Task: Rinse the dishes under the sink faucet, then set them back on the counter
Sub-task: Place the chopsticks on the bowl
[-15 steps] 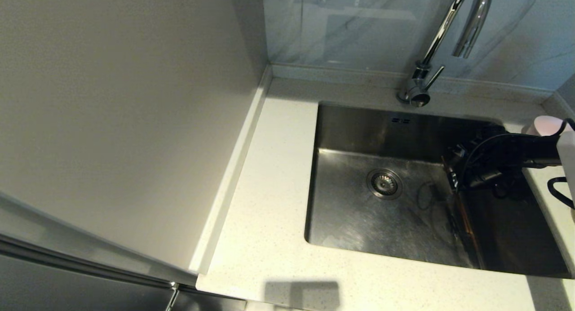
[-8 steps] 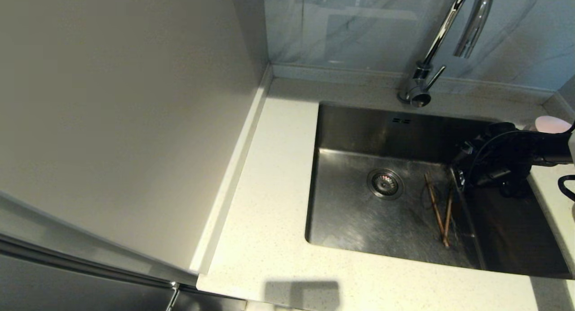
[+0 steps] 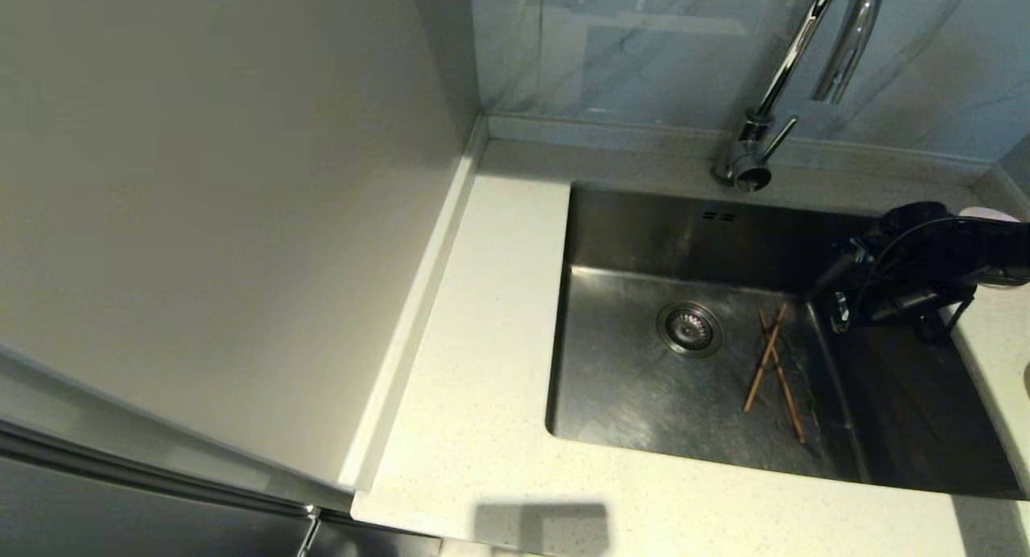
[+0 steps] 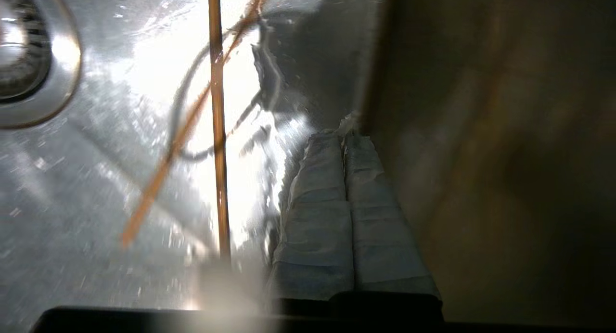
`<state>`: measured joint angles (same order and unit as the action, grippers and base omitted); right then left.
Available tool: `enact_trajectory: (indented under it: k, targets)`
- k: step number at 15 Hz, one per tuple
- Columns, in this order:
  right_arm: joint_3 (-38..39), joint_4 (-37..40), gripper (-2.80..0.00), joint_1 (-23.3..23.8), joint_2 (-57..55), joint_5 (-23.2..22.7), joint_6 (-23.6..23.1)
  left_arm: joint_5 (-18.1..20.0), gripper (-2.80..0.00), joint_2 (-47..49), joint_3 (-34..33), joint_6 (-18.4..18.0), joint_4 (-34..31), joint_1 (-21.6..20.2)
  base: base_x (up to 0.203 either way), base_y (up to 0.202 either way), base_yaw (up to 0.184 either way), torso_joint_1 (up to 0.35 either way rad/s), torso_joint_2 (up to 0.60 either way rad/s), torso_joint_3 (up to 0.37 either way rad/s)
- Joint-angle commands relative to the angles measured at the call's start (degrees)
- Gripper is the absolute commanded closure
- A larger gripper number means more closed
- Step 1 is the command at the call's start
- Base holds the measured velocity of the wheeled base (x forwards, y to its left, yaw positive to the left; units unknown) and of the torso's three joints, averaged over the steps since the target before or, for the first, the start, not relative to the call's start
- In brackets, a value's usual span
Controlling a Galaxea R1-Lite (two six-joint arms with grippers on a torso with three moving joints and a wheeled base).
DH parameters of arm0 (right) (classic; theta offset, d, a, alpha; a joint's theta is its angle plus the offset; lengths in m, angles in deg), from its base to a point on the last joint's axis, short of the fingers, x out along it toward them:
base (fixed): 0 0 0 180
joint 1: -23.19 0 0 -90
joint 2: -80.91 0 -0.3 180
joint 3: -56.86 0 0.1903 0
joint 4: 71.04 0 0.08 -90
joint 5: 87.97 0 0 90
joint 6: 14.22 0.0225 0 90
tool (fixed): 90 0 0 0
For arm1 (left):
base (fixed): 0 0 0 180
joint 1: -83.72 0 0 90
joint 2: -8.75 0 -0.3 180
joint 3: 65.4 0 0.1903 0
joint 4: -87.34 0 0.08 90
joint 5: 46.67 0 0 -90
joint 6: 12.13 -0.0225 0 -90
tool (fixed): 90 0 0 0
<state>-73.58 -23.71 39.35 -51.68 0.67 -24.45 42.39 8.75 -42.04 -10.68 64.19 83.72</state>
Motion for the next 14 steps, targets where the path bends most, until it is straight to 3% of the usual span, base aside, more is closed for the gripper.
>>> enact_trajectory:
  k: [1,5,7,10,12,14]
  targets:
    - [3.81,0.08,0.00,-0.51,9.07,-0.13,-0.03,-0.03,0.00,-0.18,0.00,0.04,0.04,0.00,0.000,0.000,0.000,0.000,0.00,0.000]
    - [12.62,0.01,0.00,-2.16,31.13,1.76,0.06,-0.03,0.00,-0.18,0.00,0.04,0.04,0.00,0.000,0.000,0.000,0.000,0.00,0.000]
    - [16.64,0.01,0.00,-2.67,40.98,6.93,0.43,-0.03,0.00,-0.18,0.00,0.04,0.04,0.00,0.000,0.000,0.000,0.000,0.00,0.000]
    - [24.62,0.33,0.00,-2.73,51.26,19.55,2.35,-0.03,0.00,-0.18,0.00,0.04,0.04,0.00,0.000,0.000,0.000,0.000,0.00,0.000]
    - [30.97,0.28,0.00,-2.78,57.09,24.20,3.14,-0.03,0.00,-0.18,0.00,0.04,0.04,0.00,0.000,0.000,0.000,0.000,0.00,0.000]
    - [33.35,0.07,0.00,-3.00,61.14,25.89,3.34,-0.03,0.00,-0.18,0.00,0.04,0.04,0.00,0.000,0.000,0.000,0.000,0.00,0.000]
